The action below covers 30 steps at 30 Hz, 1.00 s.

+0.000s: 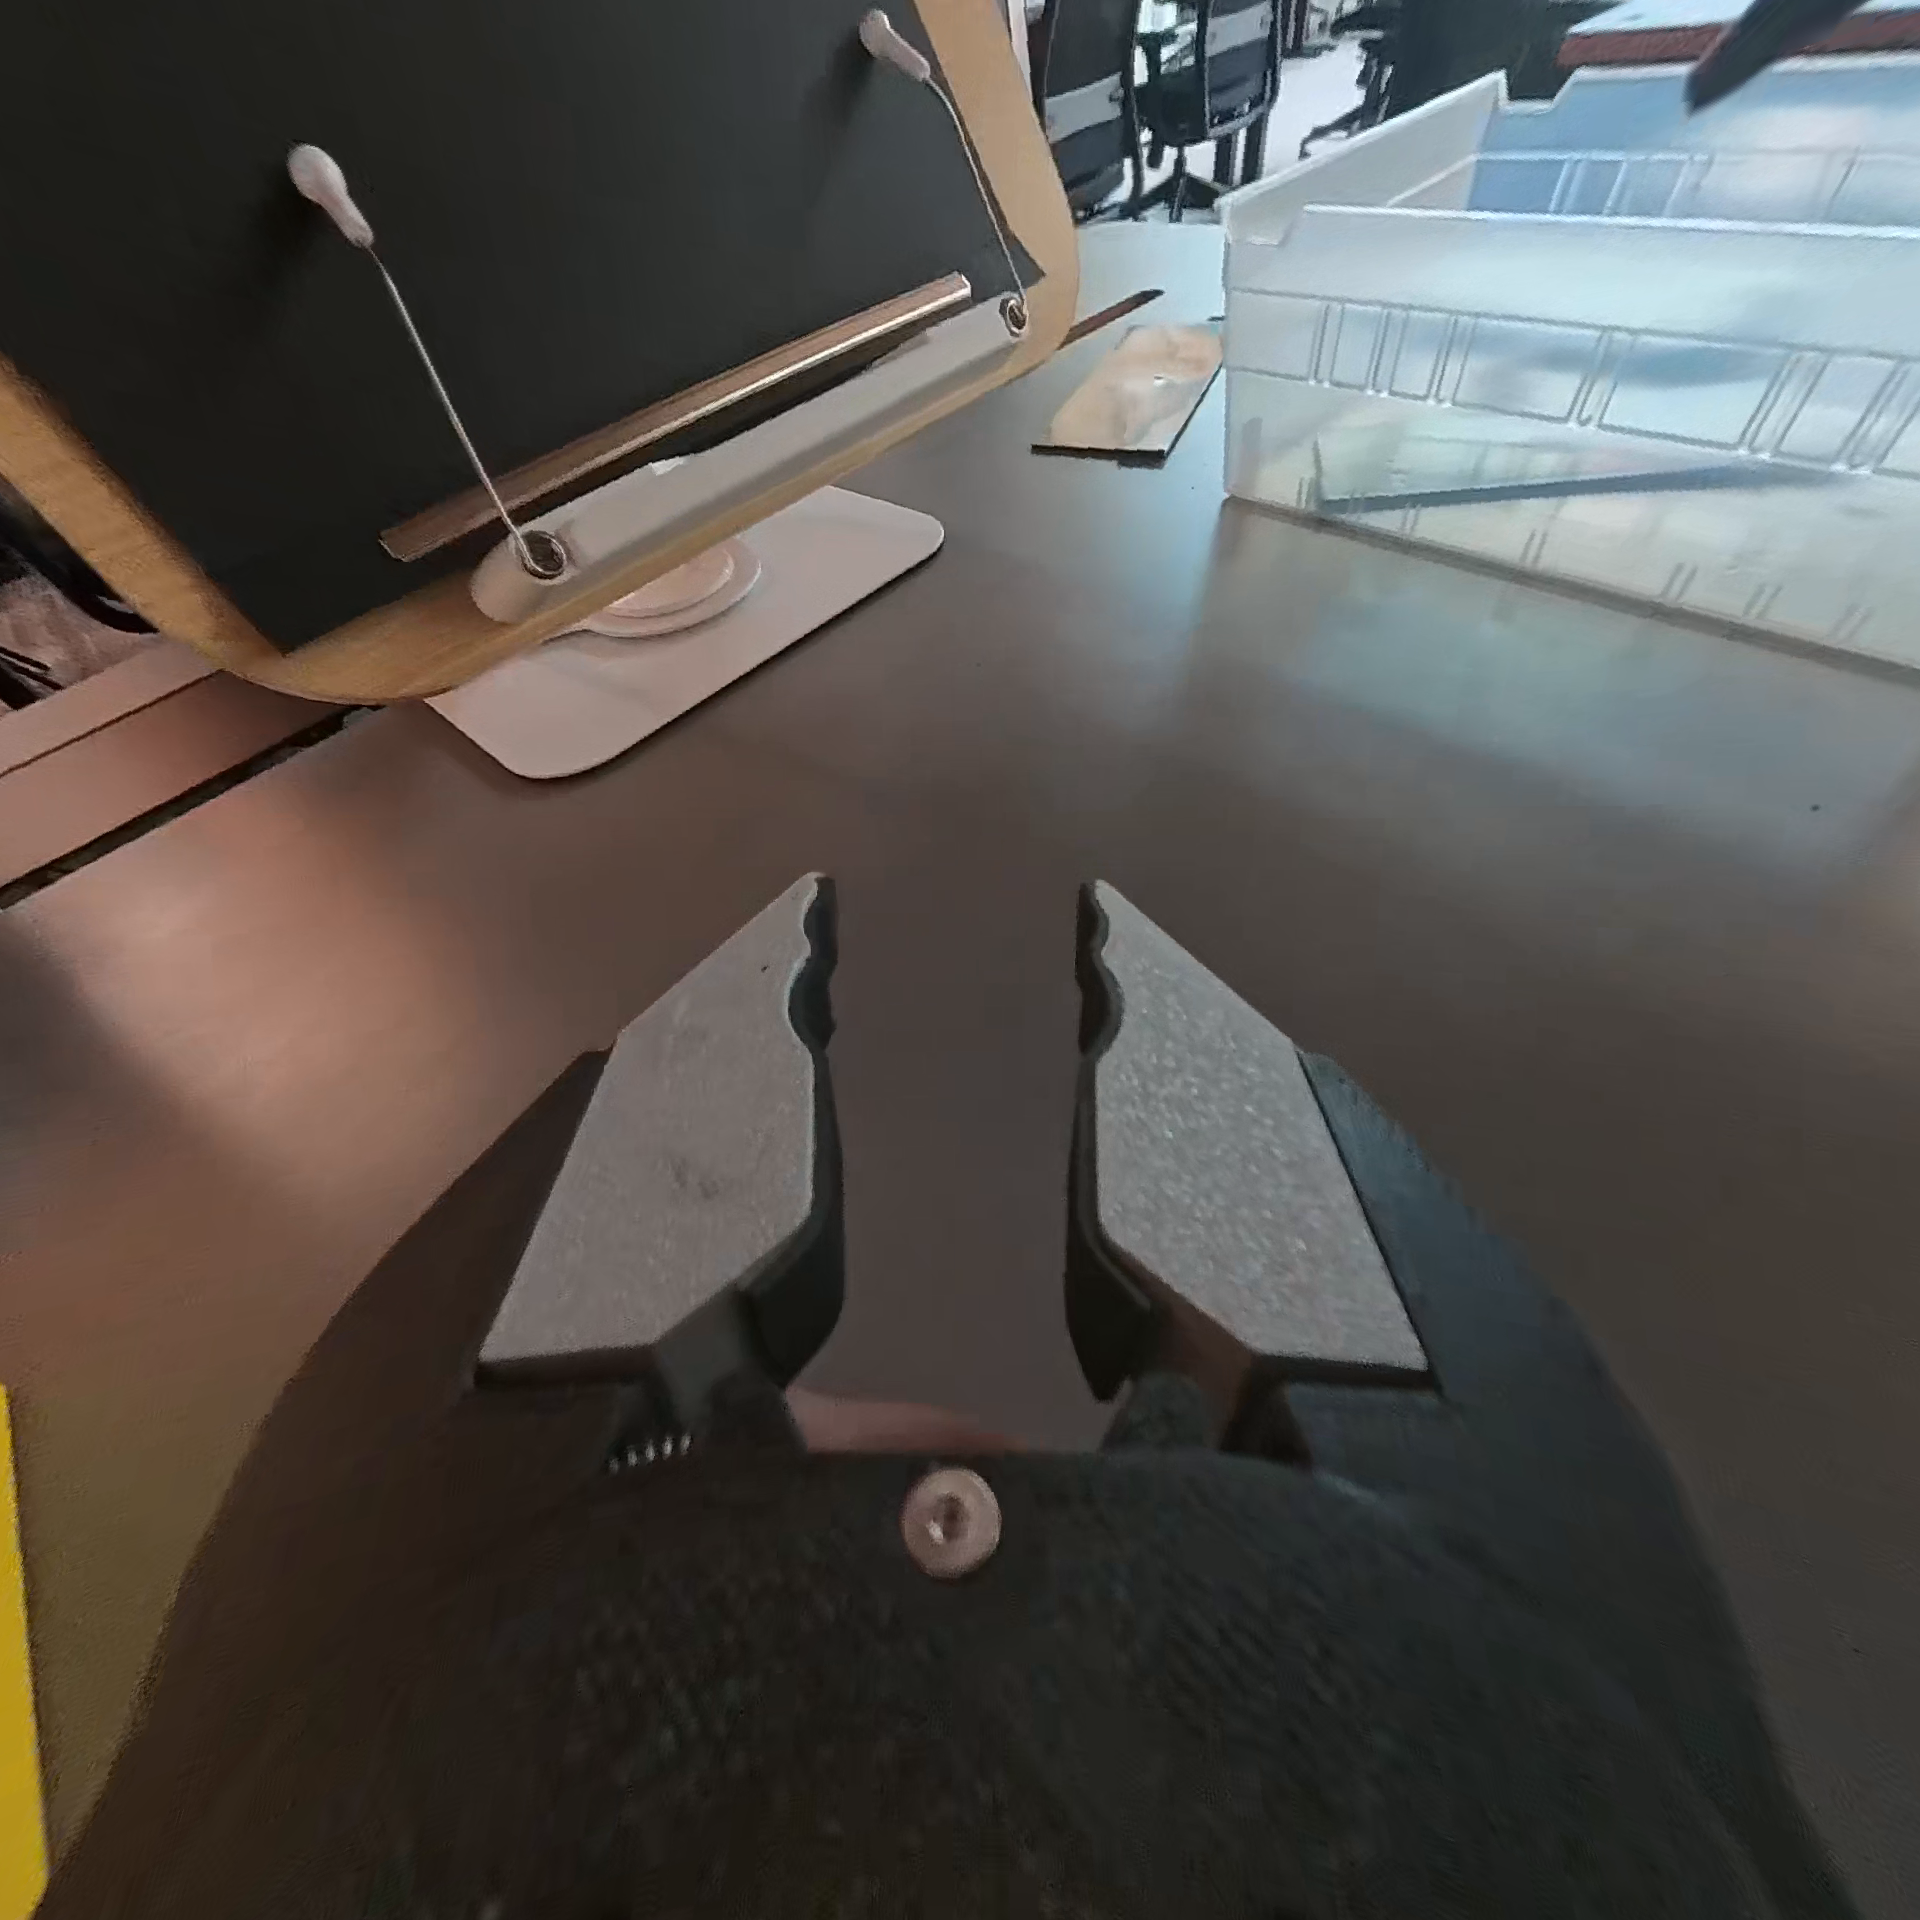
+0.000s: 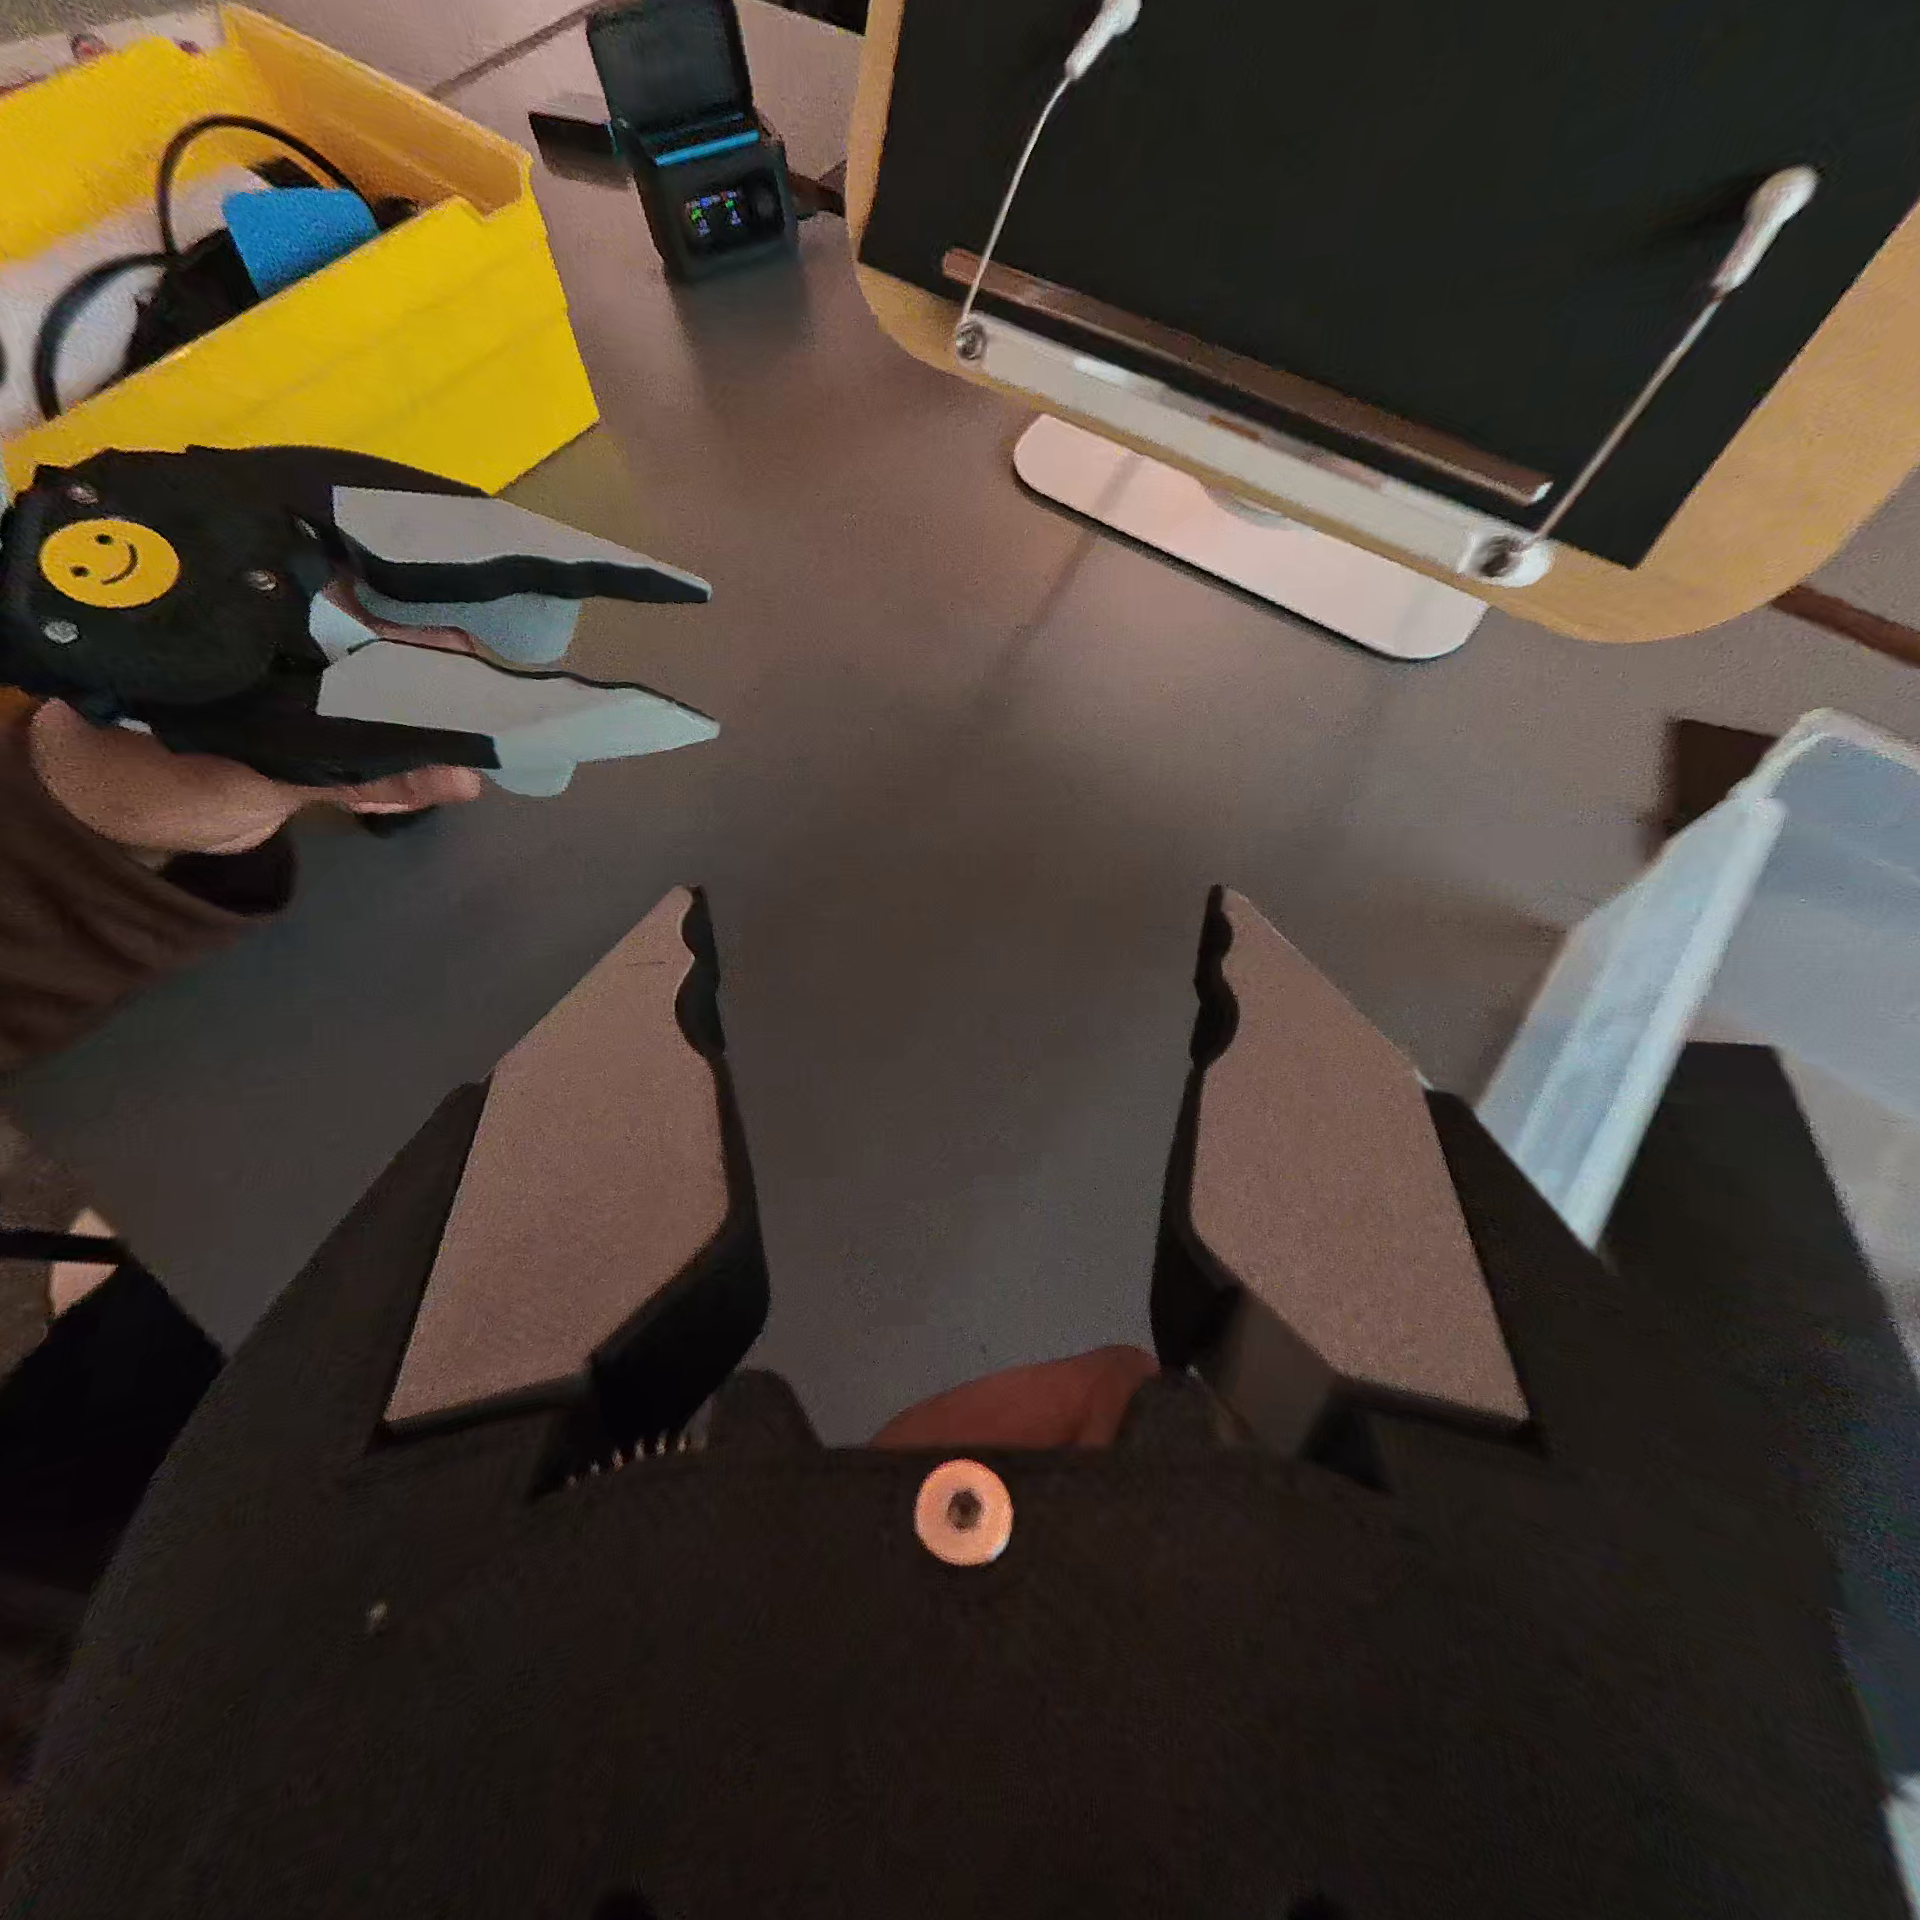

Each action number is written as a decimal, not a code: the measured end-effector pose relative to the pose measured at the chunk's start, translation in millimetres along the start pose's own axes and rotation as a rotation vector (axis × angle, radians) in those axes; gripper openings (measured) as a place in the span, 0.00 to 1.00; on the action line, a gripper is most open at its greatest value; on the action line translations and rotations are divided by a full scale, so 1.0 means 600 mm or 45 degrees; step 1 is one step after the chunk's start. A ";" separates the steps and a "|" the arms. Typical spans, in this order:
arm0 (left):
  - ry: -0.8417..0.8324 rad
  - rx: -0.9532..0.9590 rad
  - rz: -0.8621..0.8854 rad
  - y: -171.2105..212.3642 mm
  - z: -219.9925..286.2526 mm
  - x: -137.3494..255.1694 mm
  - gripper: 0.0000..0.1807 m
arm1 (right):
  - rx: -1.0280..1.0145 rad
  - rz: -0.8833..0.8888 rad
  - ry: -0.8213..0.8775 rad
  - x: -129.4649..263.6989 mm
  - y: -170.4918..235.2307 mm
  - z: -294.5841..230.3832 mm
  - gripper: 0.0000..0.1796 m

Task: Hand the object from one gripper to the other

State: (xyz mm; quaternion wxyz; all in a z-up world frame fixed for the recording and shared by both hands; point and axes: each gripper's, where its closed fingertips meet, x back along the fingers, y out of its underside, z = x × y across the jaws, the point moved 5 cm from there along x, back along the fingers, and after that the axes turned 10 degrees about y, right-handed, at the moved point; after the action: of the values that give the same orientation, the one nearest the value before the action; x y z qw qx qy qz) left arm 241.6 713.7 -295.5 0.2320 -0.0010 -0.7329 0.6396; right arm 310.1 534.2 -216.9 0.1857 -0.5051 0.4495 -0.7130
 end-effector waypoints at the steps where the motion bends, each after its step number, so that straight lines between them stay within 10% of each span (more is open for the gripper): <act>1: -0.004 -0.011 -0.004 0.000 0.001 0.000 0.24 | -0.010 0.010 0.000 -0.015 0.006 -0.011 0.50; 30: -0.064 0.107 -0.107 0.017 -0.030 0.009 0.29 | 0.045 0.301 0.032 -0.251 -0.047 -0.028 0.49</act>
State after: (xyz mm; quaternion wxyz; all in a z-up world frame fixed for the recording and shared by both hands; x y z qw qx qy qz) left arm 239.8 733.8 -302.1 0.2401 0.0557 -0.7103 0.6594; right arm 364.1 664.9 -278.1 0.2719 -0.4363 0.4955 -0.7001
